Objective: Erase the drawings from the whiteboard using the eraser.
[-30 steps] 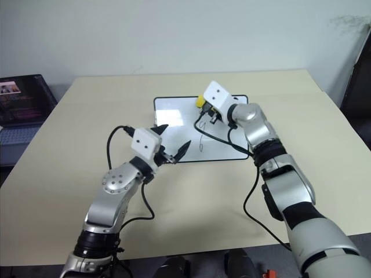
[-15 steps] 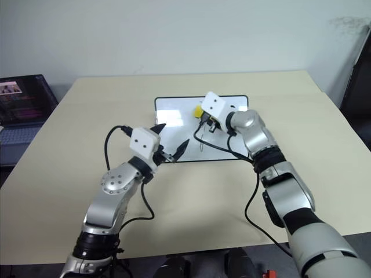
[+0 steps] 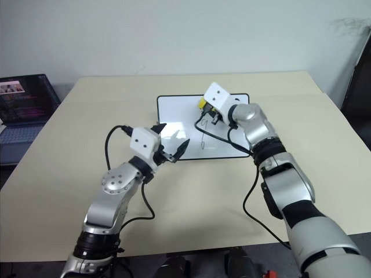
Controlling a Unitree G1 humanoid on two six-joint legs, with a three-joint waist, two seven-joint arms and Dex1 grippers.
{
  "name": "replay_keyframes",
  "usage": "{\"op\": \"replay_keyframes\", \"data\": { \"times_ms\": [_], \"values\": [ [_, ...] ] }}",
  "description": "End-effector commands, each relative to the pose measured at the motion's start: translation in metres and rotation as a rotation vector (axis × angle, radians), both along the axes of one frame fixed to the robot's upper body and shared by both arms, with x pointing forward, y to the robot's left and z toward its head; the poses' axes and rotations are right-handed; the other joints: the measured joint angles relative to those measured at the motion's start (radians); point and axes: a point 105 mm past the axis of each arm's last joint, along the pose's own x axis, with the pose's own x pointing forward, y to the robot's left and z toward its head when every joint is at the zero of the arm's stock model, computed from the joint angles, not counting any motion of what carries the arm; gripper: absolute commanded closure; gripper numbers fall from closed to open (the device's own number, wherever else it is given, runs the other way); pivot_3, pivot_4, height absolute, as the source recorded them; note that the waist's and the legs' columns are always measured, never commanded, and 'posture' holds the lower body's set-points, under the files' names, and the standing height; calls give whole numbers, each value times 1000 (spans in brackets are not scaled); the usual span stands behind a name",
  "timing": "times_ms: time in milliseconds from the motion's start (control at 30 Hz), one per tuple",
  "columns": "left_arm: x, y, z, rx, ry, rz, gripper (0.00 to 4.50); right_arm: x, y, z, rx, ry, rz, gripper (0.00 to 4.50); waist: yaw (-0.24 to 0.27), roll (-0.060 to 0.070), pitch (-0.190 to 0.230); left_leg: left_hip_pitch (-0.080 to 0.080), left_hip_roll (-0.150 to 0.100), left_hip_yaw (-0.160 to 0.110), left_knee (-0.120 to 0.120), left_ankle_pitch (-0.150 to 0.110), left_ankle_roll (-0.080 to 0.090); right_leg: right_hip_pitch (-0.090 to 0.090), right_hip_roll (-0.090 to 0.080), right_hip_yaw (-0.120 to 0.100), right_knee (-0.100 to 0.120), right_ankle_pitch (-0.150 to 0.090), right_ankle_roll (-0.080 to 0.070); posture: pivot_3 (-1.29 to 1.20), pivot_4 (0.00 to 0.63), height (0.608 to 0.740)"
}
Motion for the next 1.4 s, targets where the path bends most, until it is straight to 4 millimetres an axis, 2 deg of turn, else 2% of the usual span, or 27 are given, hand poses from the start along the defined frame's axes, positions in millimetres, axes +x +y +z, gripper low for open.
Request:
{"op": "replay_keyframes", "data": {
  "times_ms": [33,500,733,833,1033,1400],
  "values": [
    [-1,-2,15,-12,-53,-9,0,6,-5,14,24,-39,-39,3356,0,0,0,0,0,0,0,0,0,0,0,0,0,0,0,0,150,740],
    [-1,2,16,-6,-57,3,0,0,5,23,74,-53,12,3356,-3,0,0,-1,0,0,0,0,0,-1,0,0,-1,0,0,0,150,740],
    [1,-2,16,-6,-59,-8,0,-2,19,55,135,-115,31,3356,-4,1,1,-2,0,0,-1,0,0,-2,0,1,-2,0,0,0,150,740],
    [2,-3,17,-7,-61,-11,0,-2,26,59,142,-123,36,3356,-5,1,1,-3,0,1,-1,0,-1,-4,0,2,-2,0,0,0,150,740],
    [1,-2,16,-9,-62,-5,0,2,26,50,130,-107,11,3356,-2,1,1,-3,0,1,-2,0,-1,-5,0,2,-3,0,0,0,150,740],
    [-2,3,19,-6,-71,18,0,6,16,0,70,23,-43,3356,-3,1,1,-2,0,1,-2,0,0,-3,0,2,-2,0,0,0,150,740]
  ]
}}
